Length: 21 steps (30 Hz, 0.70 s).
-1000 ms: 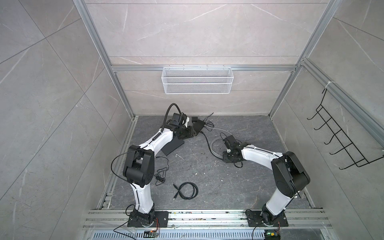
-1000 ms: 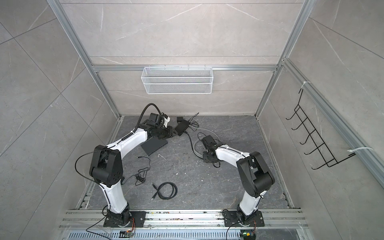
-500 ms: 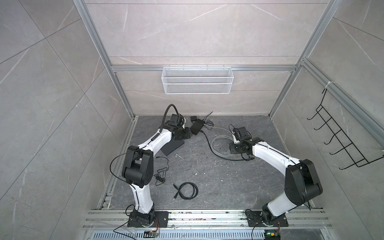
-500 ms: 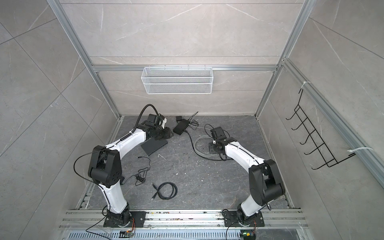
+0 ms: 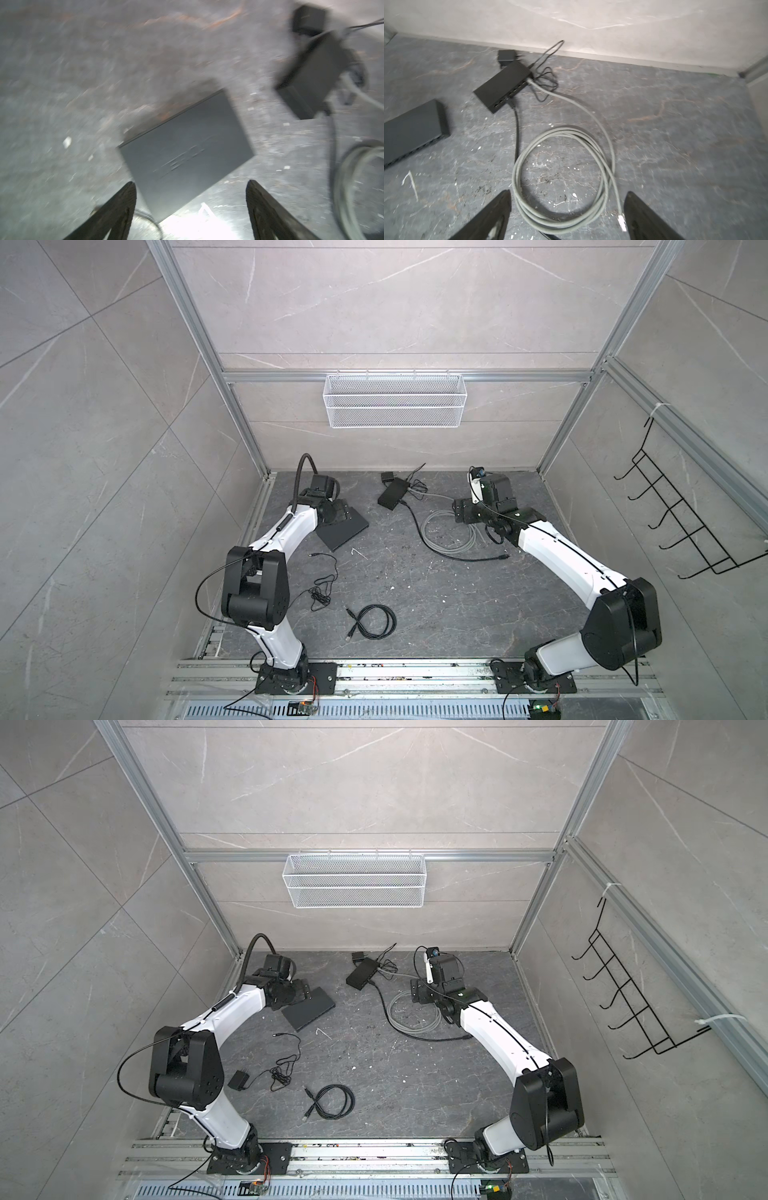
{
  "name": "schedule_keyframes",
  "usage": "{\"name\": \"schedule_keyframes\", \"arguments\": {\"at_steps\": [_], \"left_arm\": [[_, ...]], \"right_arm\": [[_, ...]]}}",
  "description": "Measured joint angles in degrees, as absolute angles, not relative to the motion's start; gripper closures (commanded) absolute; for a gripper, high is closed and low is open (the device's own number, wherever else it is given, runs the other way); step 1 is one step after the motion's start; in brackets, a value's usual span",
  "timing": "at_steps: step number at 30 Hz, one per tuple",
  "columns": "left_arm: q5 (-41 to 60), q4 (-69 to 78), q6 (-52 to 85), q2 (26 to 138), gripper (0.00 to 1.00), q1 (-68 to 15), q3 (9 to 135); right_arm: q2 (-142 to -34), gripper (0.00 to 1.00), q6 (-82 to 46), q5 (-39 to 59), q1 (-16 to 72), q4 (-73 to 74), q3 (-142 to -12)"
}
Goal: Insert the plug into the switch port
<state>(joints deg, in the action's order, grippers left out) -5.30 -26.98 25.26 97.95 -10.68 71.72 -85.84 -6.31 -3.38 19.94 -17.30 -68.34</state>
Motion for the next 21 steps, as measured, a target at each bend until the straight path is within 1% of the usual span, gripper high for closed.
{"name": "schedule_keyframes", "arguments": {"at_steps": [2,4,7,10,14,17,19,21], "left_arm": [[-5.8,-27.0,26.3,97.7,0.16,-9.0,68.4],[-5.9,-27.0,27.6,97.7,0.17,-7.5,65.5],[-5.9,-27.1,29.6,96.4,0.18,-5.7,61.5],[-6.0,-27.4,31.2,94.3,0.19,-4.8,58.4],[-5.9,-27.0,33.7,91.5,0.24,-4.6,55.2],[-5.0,-26.3,35.6,91.3,0.3,-3.5,53.7],[-4.6,-25.9,36.7,91.4,0.33,-2.7,53.5],[-4.6,-25.1,37.2,91.4,0.33,-2.2,53.6]], "right_arm": [[-86.4,0.19,-5.9,-1.5,19.9,-16.8,-68.3],[-86.8,0.25,-5.3,1.1,19.9,-16.8,-68.3],[-86.8,0.26,-4.7,4.1,20.5,-17.0,-68.5],[-87.3,0.31,-4.1,5.1,22.8,-18.3,-69.7],[-89.6,0.38,-2.8,5.7,28.3,-19.9,-72.1],[-92.0,0.4,-3.0,6.9,31.4,-20.3,-73.3],[-93.4,0.43,-4.0,8.0,32.2,-20.4,-73.9],[-94.6,0.44,-5.5,8.7,32.4,-20.3,-74.0]]}}
